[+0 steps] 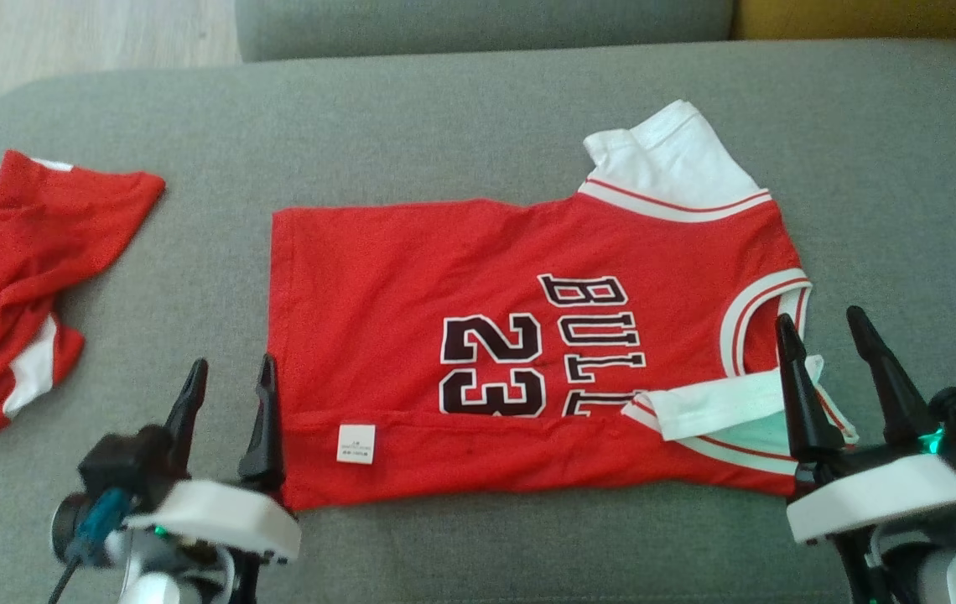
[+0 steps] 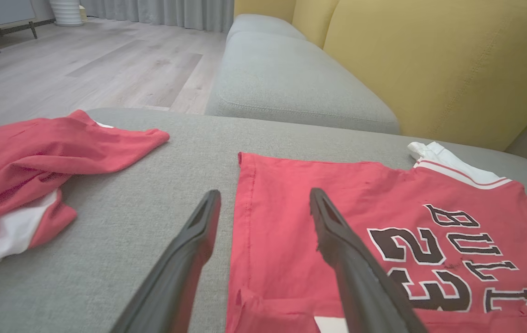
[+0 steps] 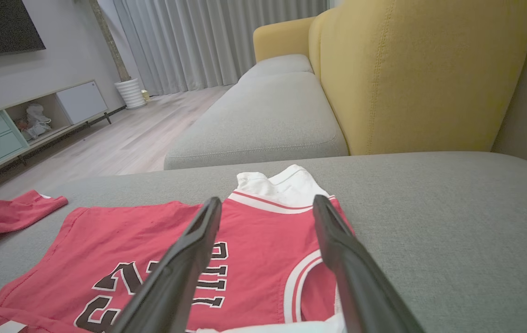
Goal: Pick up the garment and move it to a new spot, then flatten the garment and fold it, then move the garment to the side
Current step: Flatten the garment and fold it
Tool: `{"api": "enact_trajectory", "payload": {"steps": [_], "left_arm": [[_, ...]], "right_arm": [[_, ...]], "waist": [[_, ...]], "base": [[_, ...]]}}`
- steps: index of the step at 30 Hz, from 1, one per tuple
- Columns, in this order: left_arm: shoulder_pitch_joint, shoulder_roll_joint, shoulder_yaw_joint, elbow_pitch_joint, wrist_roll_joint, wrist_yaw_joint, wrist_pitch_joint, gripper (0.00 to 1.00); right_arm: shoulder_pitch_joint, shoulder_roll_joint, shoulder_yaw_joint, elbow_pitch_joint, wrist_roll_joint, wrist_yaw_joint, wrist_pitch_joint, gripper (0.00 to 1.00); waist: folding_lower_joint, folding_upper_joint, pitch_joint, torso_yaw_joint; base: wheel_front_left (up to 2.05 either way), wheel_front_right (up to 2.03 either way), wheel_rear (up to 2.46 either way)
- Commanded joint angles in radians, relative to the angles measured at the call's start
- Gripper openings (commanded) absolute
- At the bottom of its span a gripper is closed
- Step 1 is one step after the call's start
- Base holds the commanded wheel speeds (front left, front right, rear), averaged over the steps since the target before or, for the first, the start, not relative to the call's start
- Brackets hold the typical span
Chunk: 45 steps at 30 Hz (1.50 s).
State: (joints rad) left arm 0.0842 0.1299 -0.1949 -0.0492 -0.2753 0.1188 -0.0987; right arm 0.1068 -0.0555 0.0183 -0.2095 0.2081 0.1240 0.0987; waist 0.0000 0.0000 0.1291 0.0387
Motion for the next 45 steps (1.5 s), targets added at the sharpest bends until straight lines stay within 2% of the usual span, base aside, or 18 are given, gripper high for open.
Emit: {"api": "enact_trajectory", "payload": {"steps": [1, 6, 12, 20, 21, 24, 30, 34, 45], "left_arm": [[-0.084, 0.012, 0.024, -0.014, 0.002, -0.006, -0.003, 1.00], [-0.251, 0.001, 0.004, 0.123, -0.033, -0.064, 0.013, 1.00], [-0.525, -0.003, 0.018, 0.407, -0.087, -0.130, 0.049, 1.00], [-0.770, 0.037, 0.073, 0.784, -0.144, -0.171, 0.062, 1.00], [-0.787, 0.037, 0.079, 0.821, -0.156, -0.178, 0.065, 0.98], [-0.825, 0.034, 0.082, 0.902, -0.179, -0.202, 0.064, 0.00], [-0.874, 0.034, 0.055, 0.995, -0.178, -0.228, 0.008, 0.00], [-0.902, 0.022, 0.034, 1.030, -0.175, -0.236, -0.026, 0.00], [-1.021, -0.062, -0.077, 1.061, -0.175, -0.248, -0.088, 0.00]], "right_arm": [[-0.051, -0.017, 0.020, -0.040, -0.004, 0.007, 0.001, 1.00], [-0.080, -0.014, 0.007, -0.043, -0.009, 0.007, 0.002, 1.00], [-0.136, -0.009, 0.022, -0.037, -0.008, 0.007, -0.001, 1.00], [-0.185, -0.006, 0.045, 0.002, 0.004, 0.007, -0.016, 1.00], [-0.187, -0.006, 0.045, 0.008, 0.006, 0.007, -0.019, 1.00], [-0.189, -0.005, 0.035, 0.022, 0.010, 0.007, -0.024, 1.00], [-0.218, -0.009, 0.010, 0.061, 0.027, 0.007, -0.030, 1.00], [-0.323, -0.042, -0.007, 0.140, 0.045, 0.007, -0.031, 1.00], [-0.789, -0.181, 0.050, 0.634, 0.133, 0.007, 0.028, 1.00]], "waist": [[0.0000, 0.0000, 0.023, 0.002], [0.0000, 0.0000, 0.100, 0.005], [0.0000, 0.0000, 0.197, -0.027], [0.0000, 0.0000, 0.251, -0.087], [0.0000, 0.0000, 0.252, -0.093], [0.0000, 0.0000, 0.254, -0.101], [0.0000, 0.0000, 0.252, -0.096], [0.0000, 0.0000, 0.255, -0.080], [0.0000, 0.0000, 0.339, 0.053]], "base": [[0.00, 0.00, 0.00], [0.00, 0.00, 0.00], [0.00, 0.00, 0.00], [0.00, 0.00, 0.00], [0.00, 0.00, 0.00], [0.00, 0.00, 0.00], [0.00, 0.00, 0.00], [0.00, 0.00, 0.00], [0.00, 0.00, 0.00]]}}
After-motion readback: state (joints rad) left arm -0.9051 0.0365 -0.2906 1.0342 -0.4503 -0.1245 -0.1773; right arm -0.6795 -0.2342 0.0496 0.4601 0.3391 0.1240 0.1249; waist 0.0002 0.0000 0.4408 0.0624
